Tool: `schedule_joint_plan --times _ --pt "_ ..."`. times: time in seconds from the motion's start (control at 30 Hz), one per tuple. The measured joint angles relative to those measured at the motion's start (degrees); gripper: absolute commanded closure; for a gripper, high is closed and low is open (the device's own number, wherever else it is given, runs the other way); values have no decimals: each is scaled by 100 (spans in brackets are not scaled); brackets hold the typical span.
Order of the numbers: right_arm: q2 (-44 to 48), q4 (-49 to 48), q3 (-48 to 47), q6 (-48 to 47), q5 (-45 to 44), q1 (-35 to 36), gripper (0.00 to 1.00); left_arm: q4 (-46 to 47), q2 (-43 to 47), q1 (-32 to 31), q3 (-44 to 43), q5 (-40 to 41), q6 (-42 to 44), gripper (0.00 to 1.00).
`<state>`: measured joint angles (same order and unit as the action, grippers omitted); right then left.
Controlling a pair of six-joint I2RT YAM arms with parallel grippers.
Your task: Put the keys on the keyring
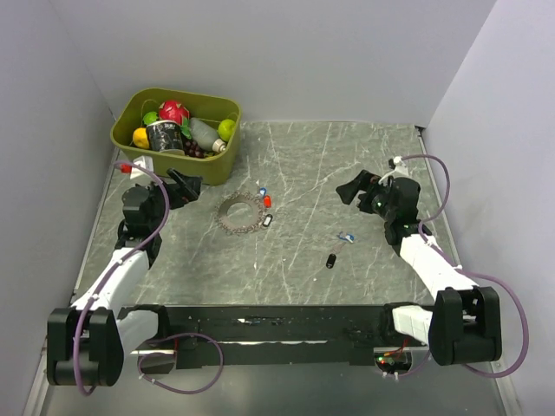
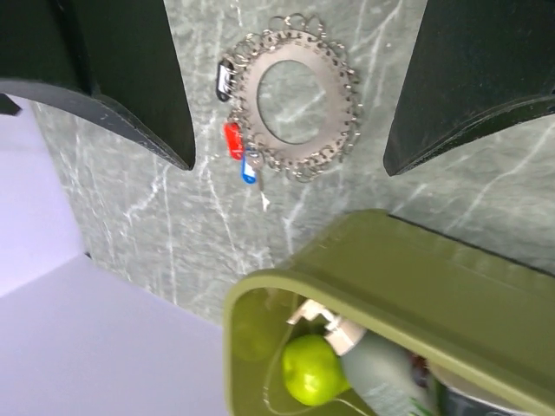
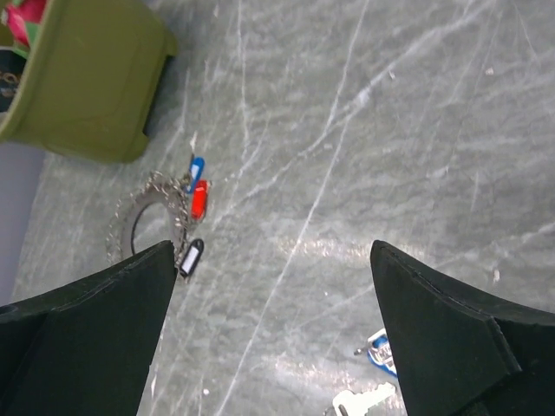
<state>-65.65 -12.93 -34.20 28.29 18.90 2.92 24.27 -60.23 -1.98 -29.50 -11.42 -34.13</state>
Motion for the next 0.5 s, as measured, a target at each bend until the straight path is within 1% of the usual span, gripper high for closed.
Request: schedule_joint_plan --times 0.1,0.17,0.3,0.4,0.5 --pt "-50 291 -107 -70 -44 35 0 -186 -195 -227 -260 -28 26 4" --pt "-55 433 -120 -87 -151 59 0 -568 -616 -693 -785 155 129 4" --pt "-55 730 -122 -90 -374 66 0 -1436 -1862 -1779 -2129 662 487 4" --pt "-55 953 -129 -87 -511 70 0 -2079 -2824 -2444 -3056 1054 671 4" --pt "-55 1128 -140 -96 -645 70 0 -2603 -3661 -2839 -3626 1327 752 4"
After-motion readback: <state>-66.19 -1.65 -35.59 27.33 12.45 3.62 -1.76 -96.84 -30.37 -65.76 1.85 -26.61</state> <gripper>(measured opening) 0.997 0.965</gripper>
